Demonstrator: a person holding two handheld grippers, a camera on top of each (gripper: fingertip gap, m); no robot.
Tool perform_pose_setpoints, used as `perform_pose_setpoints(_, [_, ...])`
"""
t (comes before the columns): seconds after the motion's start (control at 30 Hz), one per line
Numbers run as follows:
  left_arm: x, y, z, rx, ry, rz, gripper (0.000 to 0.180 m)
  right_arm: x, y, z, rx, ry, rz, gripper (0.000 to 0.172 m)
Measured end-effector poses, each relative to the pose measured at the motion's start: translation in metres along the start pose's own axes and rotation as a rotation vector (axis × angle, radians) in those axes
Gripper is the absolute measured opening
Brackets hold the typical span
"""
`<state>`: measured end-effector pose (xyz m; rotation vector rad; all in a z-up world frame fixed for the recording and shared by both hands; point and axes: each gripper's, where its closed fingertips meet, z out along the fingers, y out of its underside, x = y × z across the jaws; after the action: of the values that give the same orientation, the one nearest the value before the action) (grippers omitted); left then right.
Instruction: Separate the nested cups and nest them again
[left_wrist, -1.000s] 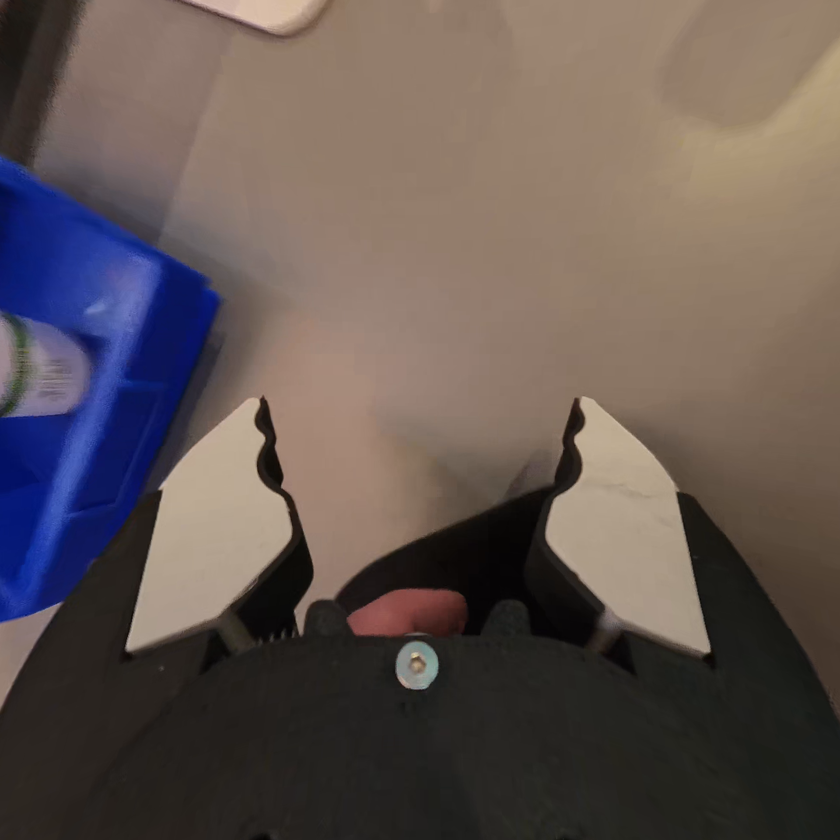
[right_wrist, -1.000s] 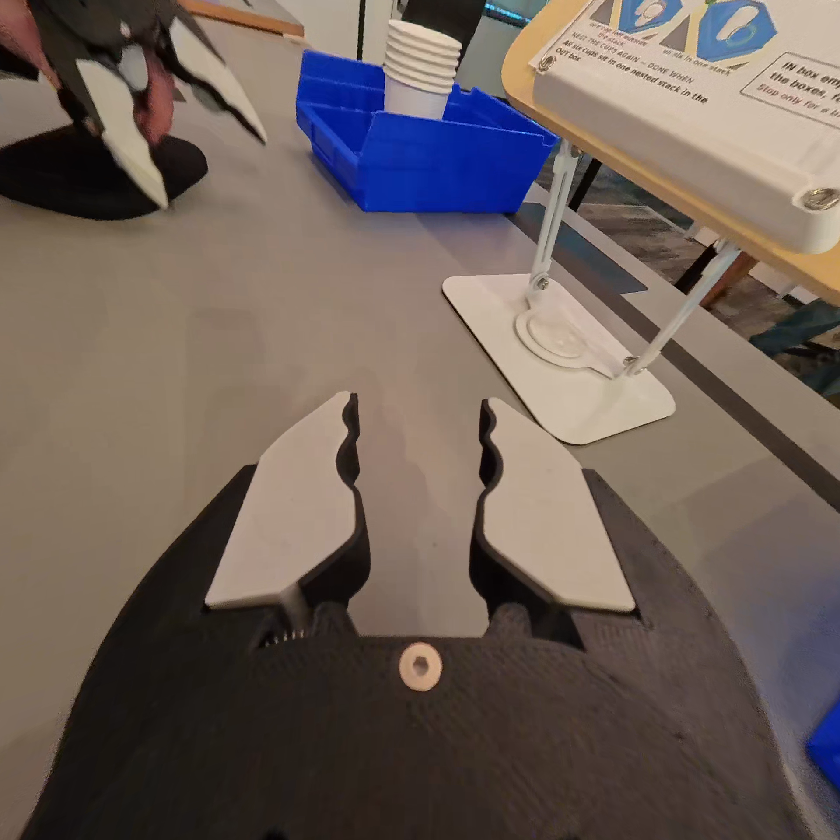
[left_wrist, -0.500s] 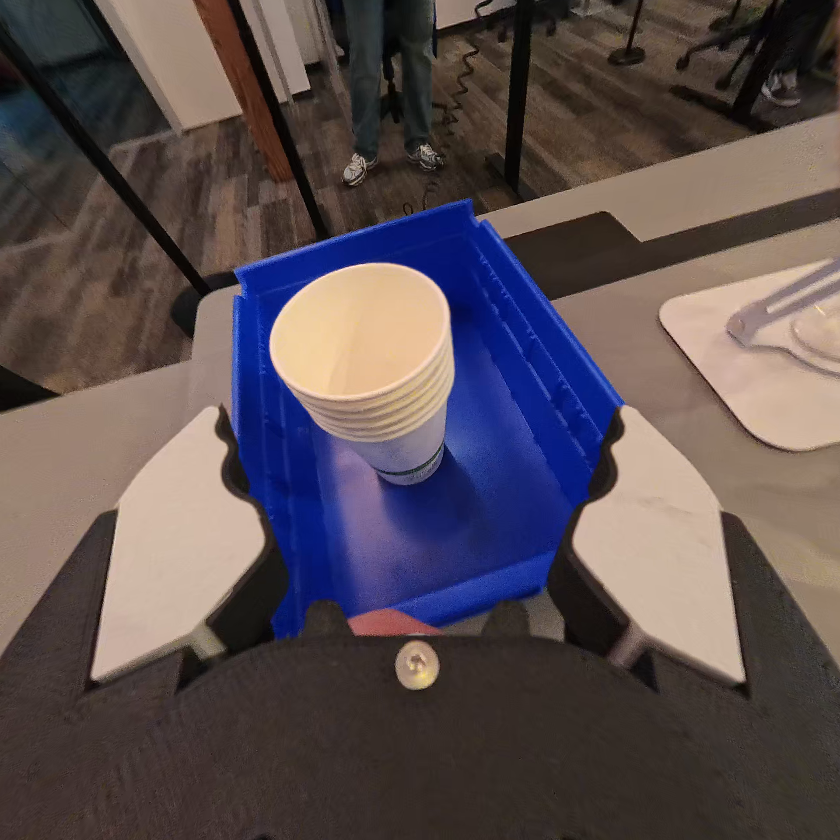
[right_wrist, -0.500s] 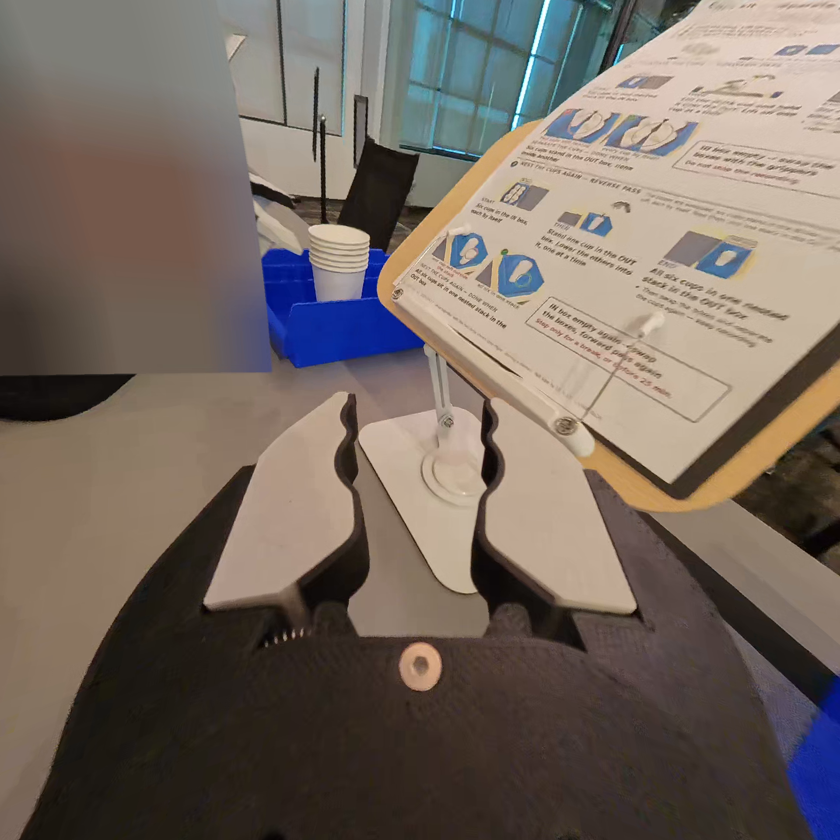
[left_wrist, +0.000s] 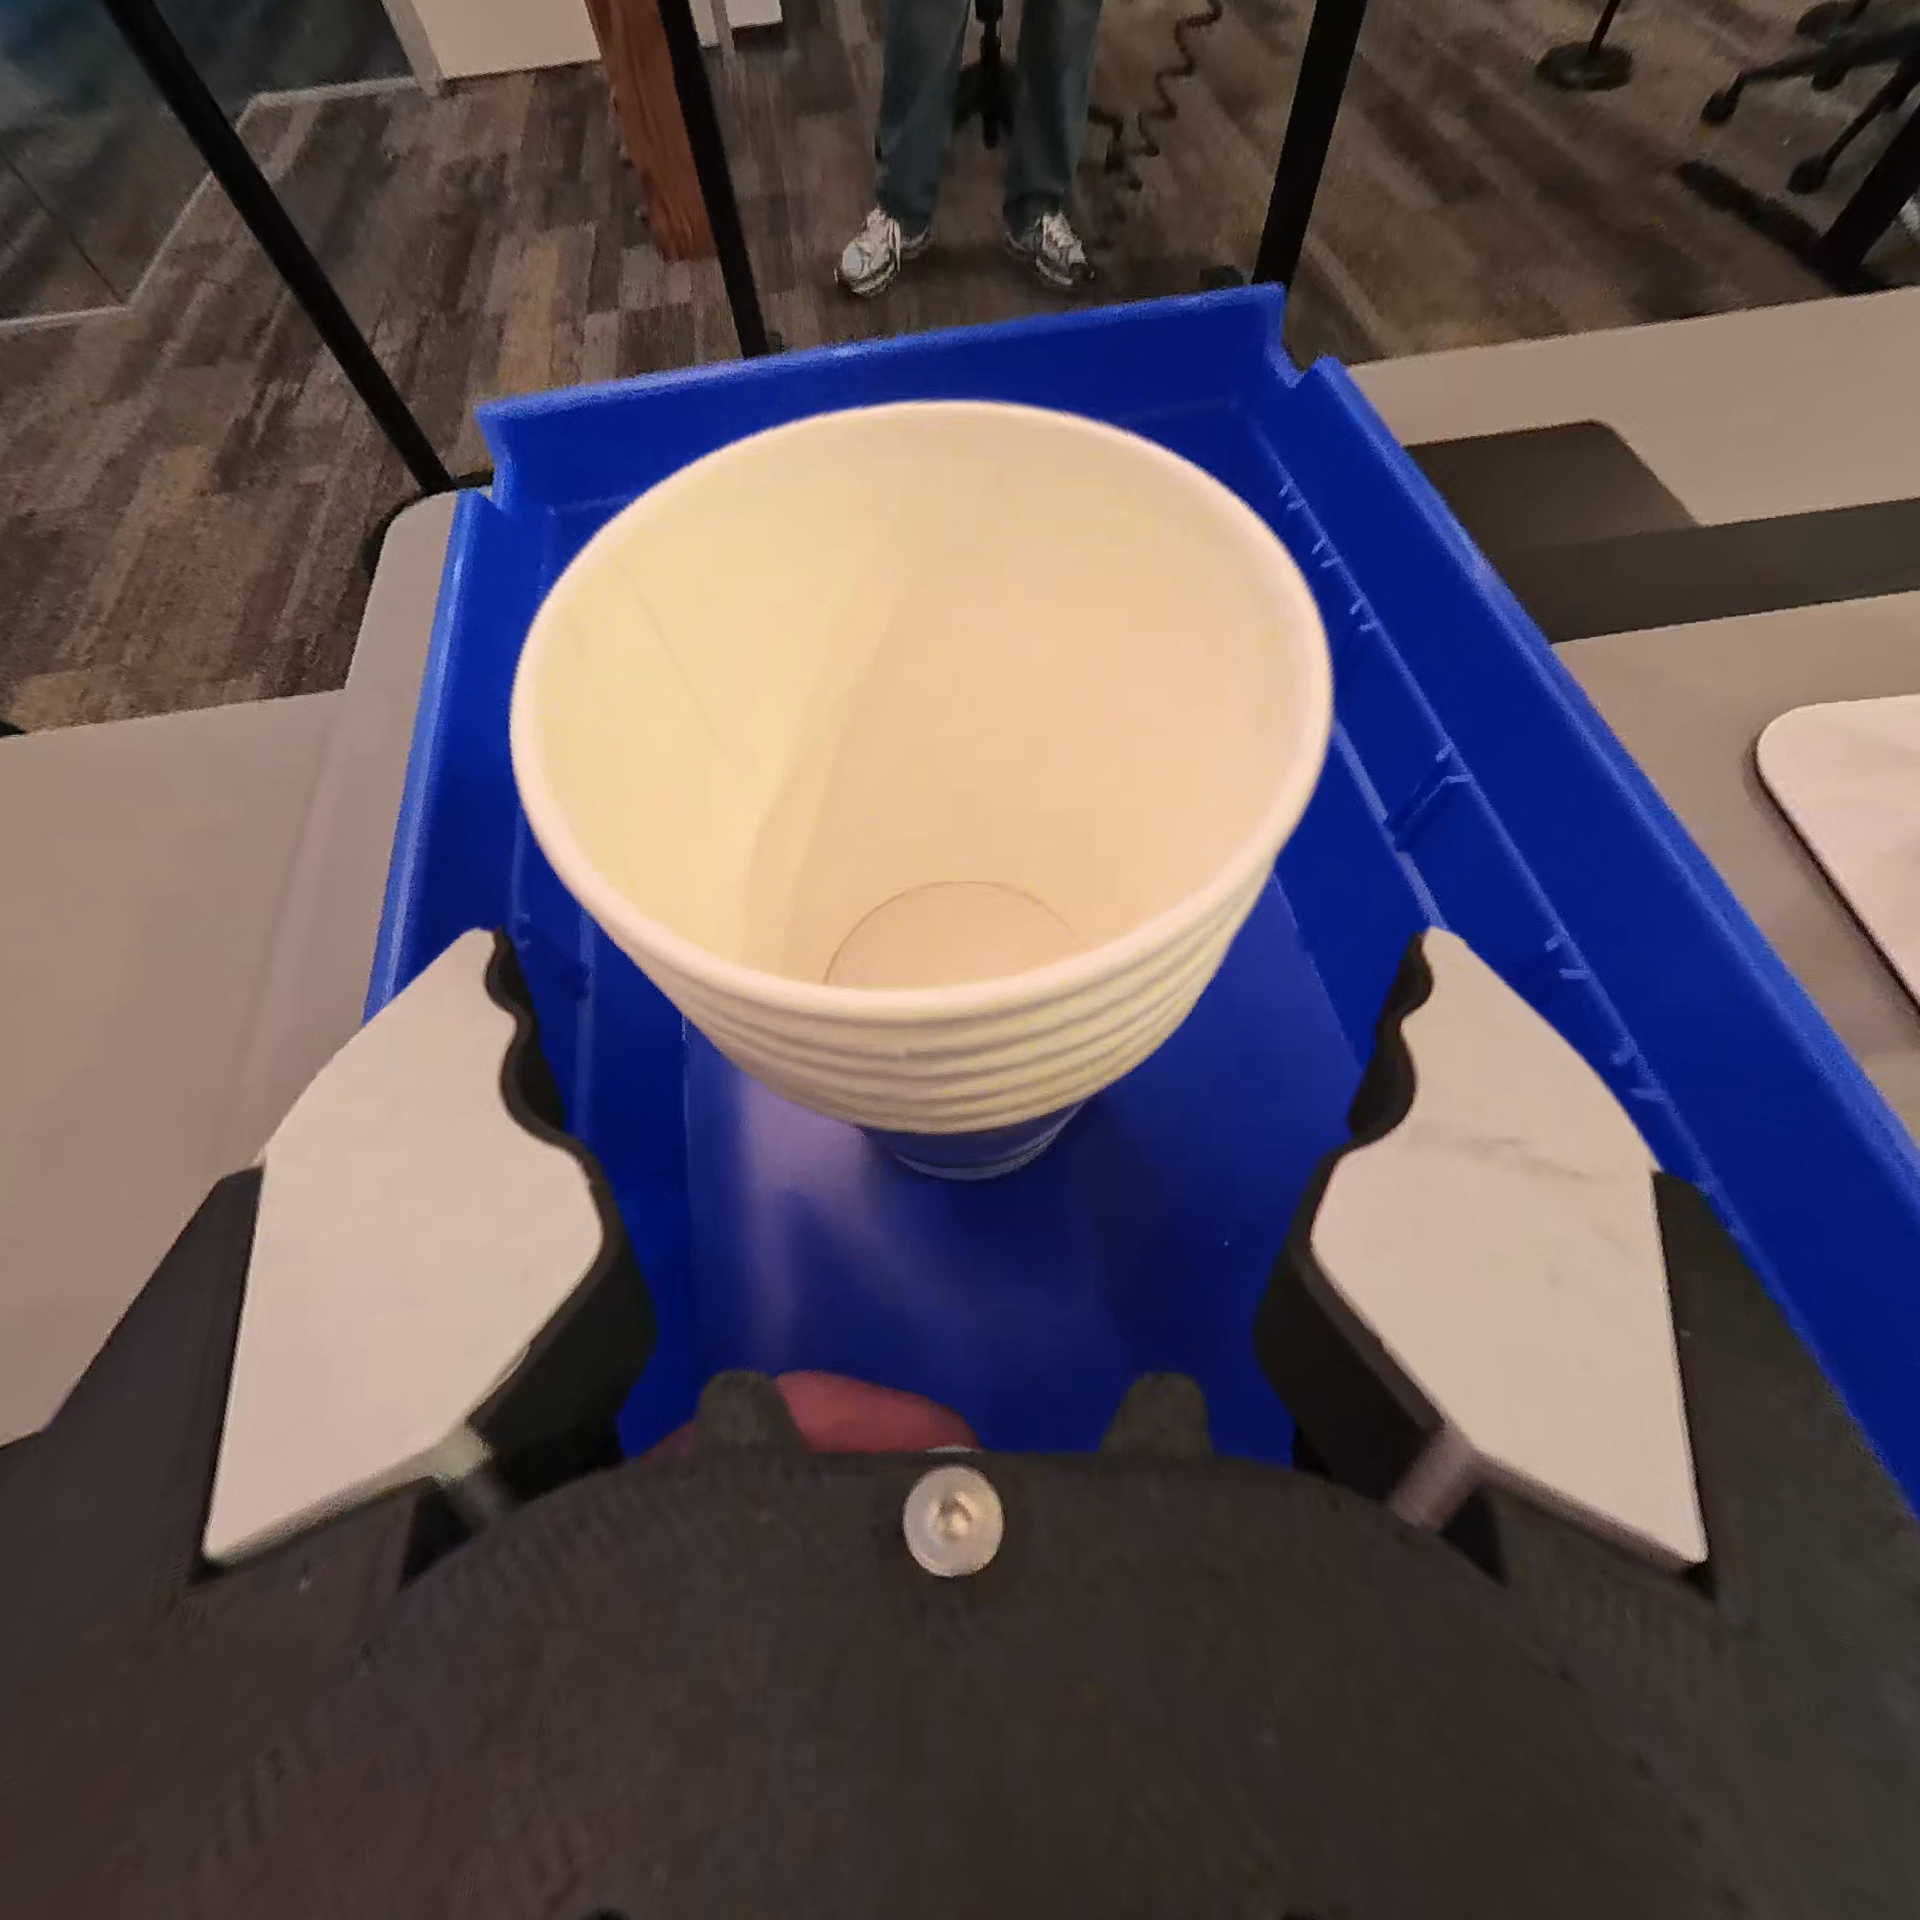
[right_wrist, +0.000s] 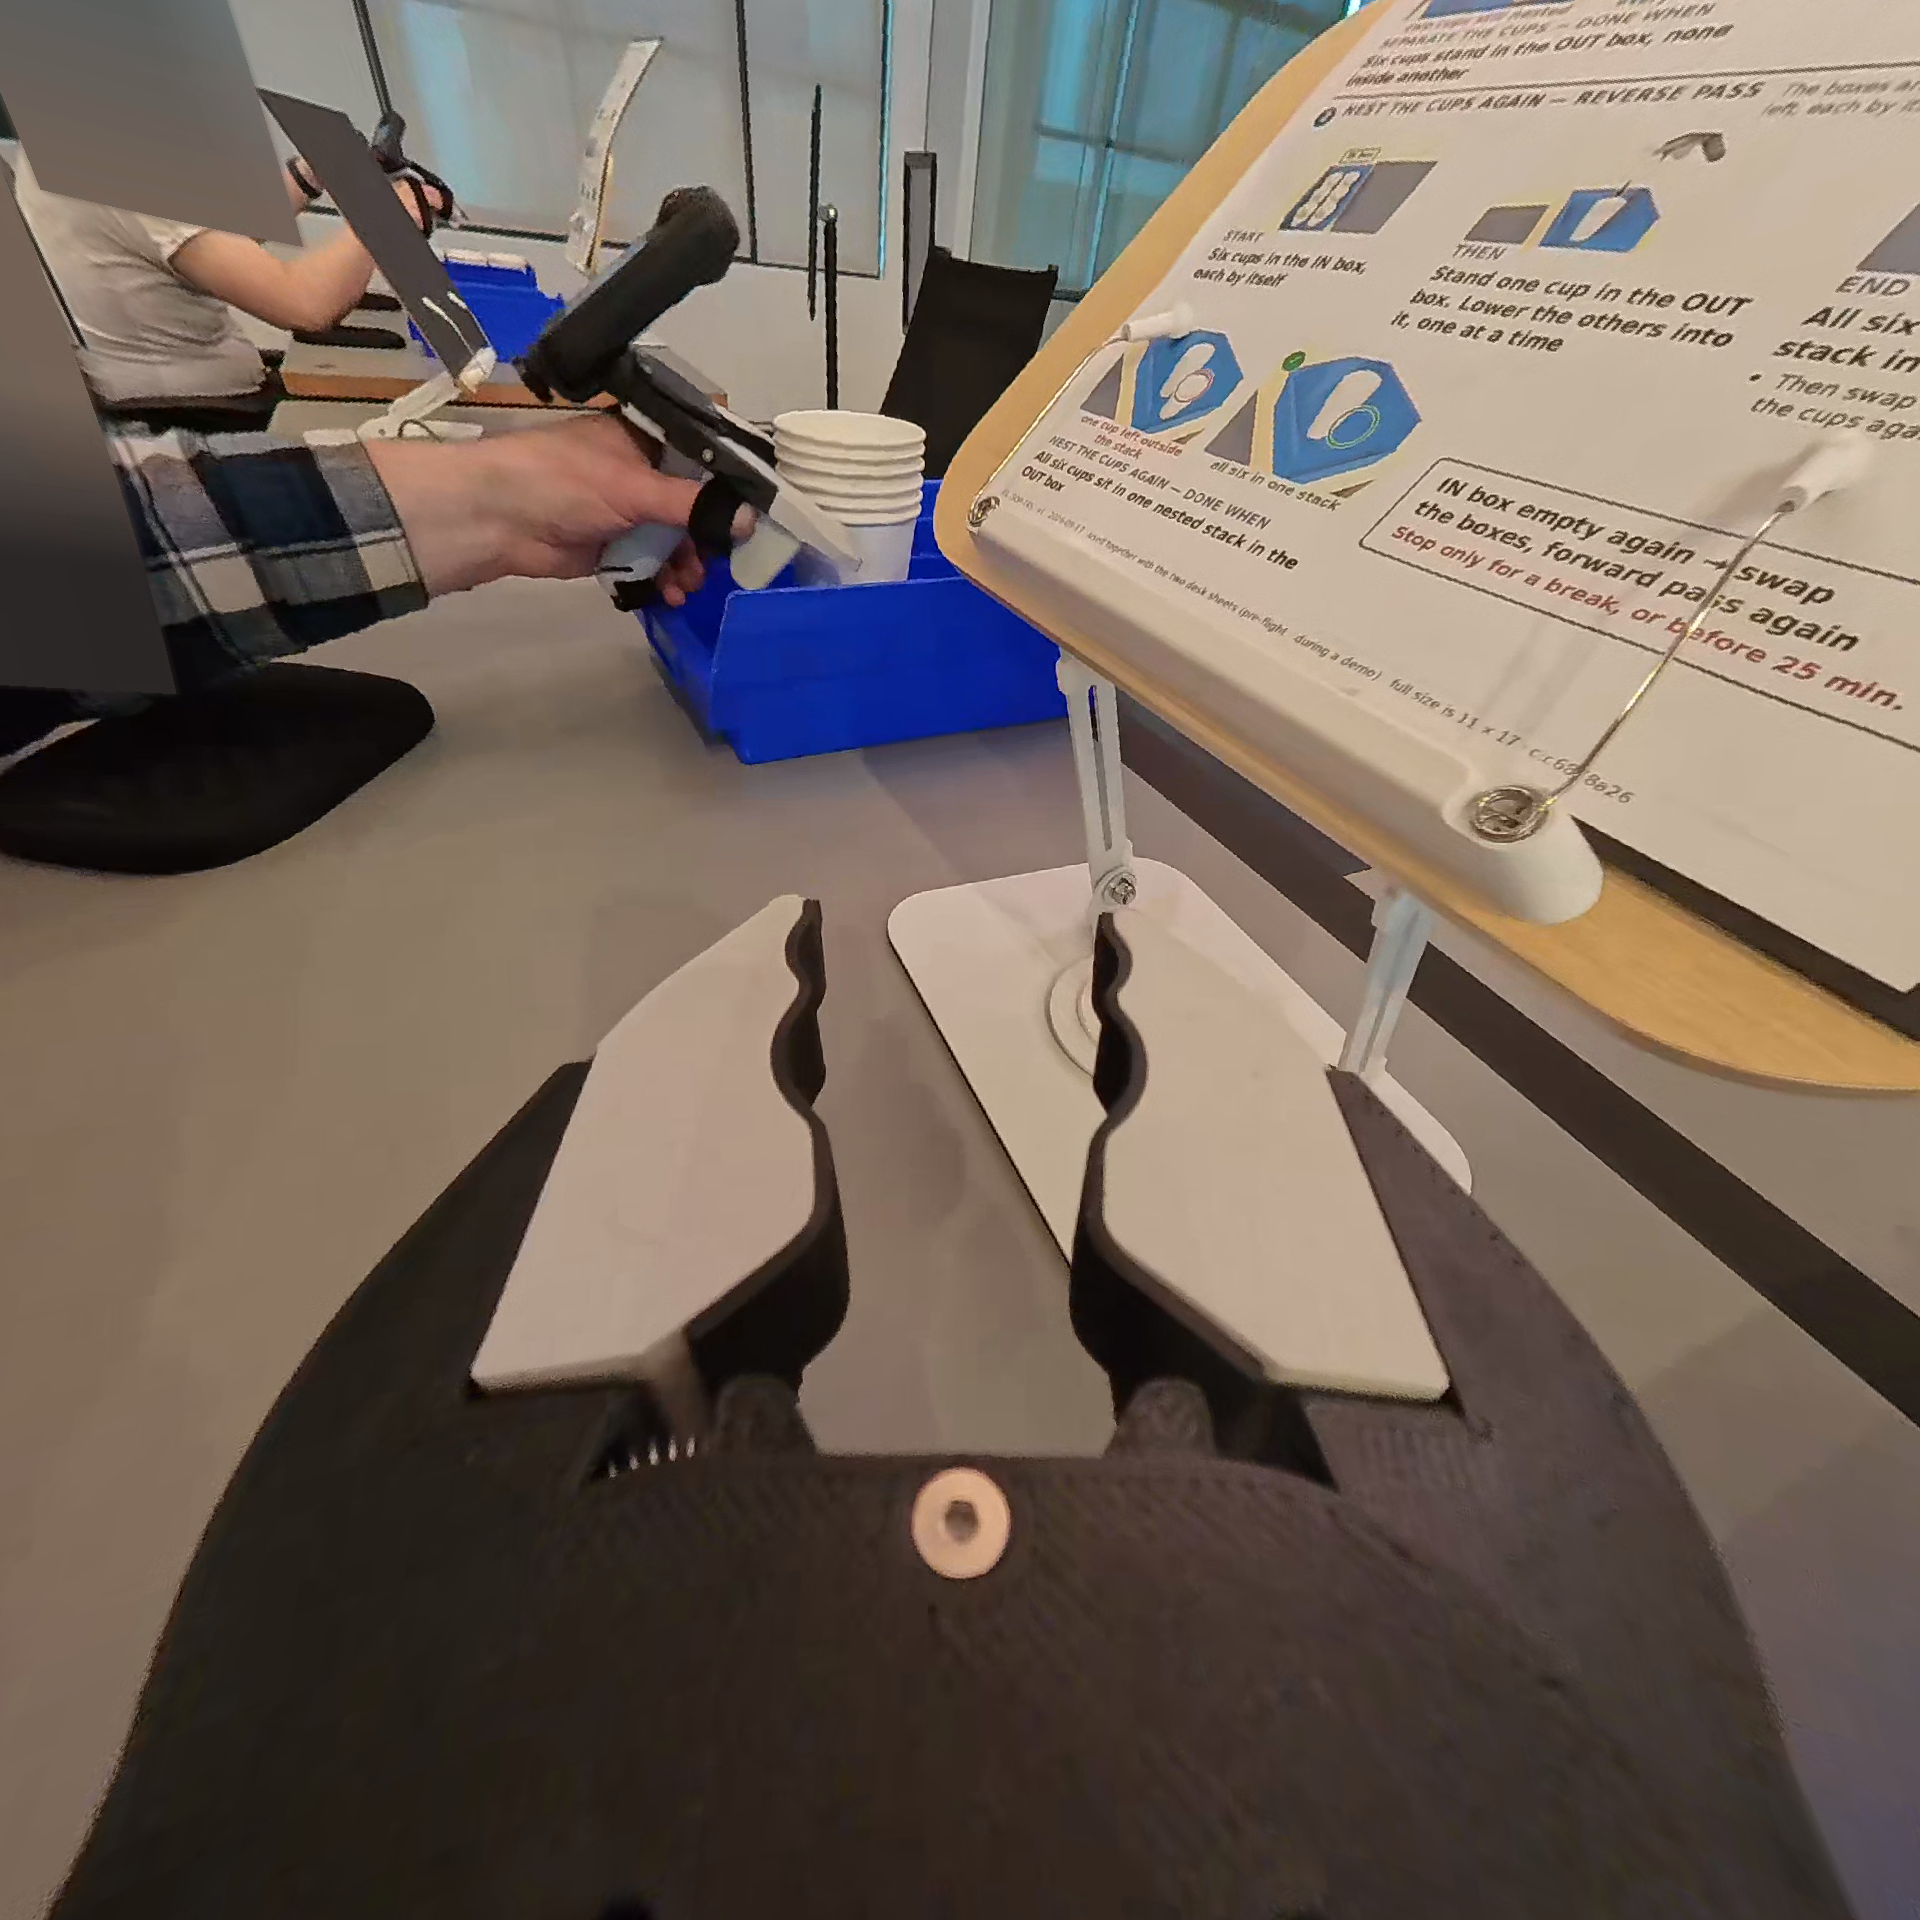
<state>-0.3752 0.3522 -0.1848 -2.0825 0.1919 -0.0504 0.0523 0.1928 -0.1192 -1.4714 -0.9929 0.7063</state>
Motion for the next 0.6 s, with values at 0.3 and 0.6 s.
perform_pose_setpoints(0.3, [-0.005,-0.008,0.011,-0.012,0.03,-0.009,0.135,-0.004,0.008,0.004,-0.025,-0.009,-0.032,0.049])
perform_pose_setpoints(0.6, [-0.012,-0.016,0.009,0.038,0.053,-0.034,0.11,-0.001,0.01,0.003,-0.029,-0.009,-0.034,0.048])
